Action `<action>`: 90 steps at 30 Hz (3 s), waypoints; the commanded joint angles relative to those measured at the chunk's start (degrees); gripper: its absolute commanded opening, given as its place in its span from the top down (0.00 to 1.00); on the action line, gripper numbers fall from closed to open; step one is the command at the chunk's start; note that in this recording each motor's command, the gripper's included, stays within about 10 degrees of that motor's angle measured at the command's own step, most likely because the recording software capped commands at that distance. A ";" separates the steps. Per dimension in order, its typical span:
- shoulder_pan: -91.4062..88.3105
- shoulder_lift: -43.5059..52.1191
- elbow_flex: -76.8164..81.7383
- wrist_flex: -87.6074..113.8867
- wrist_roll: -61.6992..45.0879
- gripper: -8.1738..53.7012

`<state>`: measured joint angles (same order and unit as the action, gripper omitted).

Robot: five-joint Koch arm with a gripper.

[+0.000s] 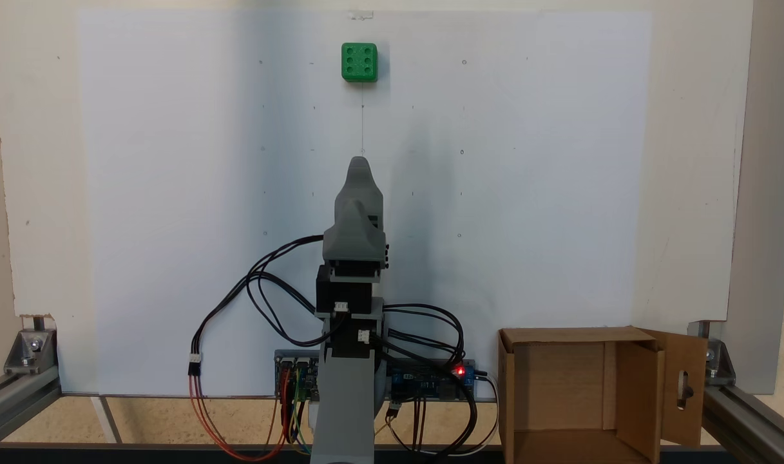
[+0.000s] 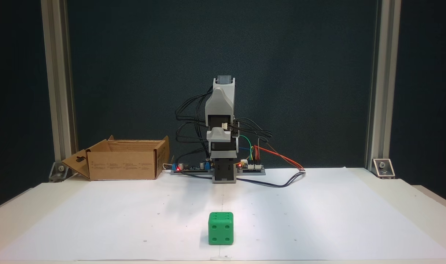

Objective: Grasp a green dice and put it in the bin.

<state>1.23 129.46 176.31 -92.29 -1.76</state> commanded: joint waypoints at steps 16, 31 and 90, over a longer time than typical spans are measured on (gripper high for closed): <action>3.87 6.24 2.99 5.01 0.88 0.14; 3.69 6.15 2.99 5.01 0.97 0.14; 0.26 -10.37 -83.41 146.60 3.96 0.17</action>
<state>2.02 122.26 96.59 54.58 -0.18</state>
